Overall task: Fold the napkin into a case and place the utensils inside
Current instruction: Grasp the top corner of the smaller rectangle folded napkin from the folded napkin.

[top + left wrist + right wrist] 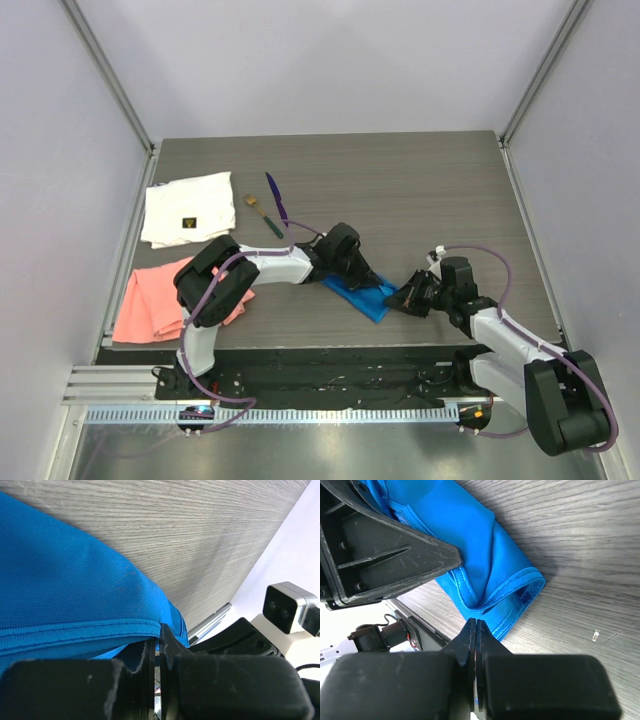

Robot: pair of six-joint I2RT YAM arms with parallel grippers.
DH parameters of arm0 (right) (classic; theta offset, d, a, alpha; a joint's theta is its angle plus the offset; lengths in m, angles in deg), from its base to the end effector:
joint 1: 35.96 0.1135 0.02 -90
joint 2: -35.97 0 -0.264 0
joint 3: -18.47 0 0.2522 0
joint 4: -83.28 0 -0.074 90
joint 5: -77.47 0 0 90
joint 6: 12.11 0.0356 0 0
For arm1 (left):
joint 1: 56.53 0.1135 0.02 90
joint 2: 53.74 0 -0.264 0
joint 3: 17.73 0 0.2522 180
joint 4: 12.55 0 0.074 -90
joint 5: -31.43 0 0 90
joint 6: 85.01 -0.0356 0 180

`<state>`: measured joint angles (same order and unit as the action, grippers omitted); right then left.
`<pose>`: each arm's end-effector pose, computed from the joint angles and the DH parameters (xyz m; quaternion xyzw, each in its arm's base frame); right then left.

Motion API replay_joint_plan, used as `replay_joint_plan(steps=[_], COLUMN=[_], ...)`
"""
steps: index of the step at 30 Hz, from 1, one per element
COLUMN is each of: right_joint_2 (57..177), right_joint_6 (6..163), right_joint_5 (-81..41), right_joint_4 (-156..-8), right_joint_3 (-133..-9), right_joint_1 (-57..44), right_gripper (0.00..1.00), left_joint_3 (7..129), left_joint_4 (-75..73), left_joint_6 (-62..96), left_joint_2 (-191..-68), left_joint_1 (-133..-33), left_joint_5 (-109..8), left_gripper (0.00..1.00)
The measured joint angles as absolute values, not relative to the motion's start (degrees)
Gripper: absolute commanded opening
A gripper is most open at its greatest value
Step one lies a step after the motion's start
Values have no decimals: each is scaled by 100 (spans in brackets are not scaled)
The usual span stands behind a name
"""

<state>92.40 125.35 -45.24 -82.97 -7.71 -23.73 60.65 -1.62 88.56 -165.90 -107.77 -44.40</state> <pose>0.1588 0.0541 0.1342 0.1624 0.8751 0.4114 0.1962 0.2476 -0.3223 0.1414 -0.2094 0.8929 -0.3965 0.0417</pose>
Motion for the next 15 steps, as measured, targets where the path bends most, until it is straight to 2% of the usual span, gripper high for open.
replay_joint_plan(steps=[15], right_joint_2=[9834], right_joint_6=[12616], right_joint_5=[-4264], right_joint_4=[-8918], right_joint_3=[-465], right_joint_1=[-2373], right_gripper=[1], left_joint_3=[5797], left_joint_4=[-433], left_joint_6=[8880], left_joint_2=[-16584], left_joint_1=[-10777], left_joint_5=[-4346], left_gripper=[0])
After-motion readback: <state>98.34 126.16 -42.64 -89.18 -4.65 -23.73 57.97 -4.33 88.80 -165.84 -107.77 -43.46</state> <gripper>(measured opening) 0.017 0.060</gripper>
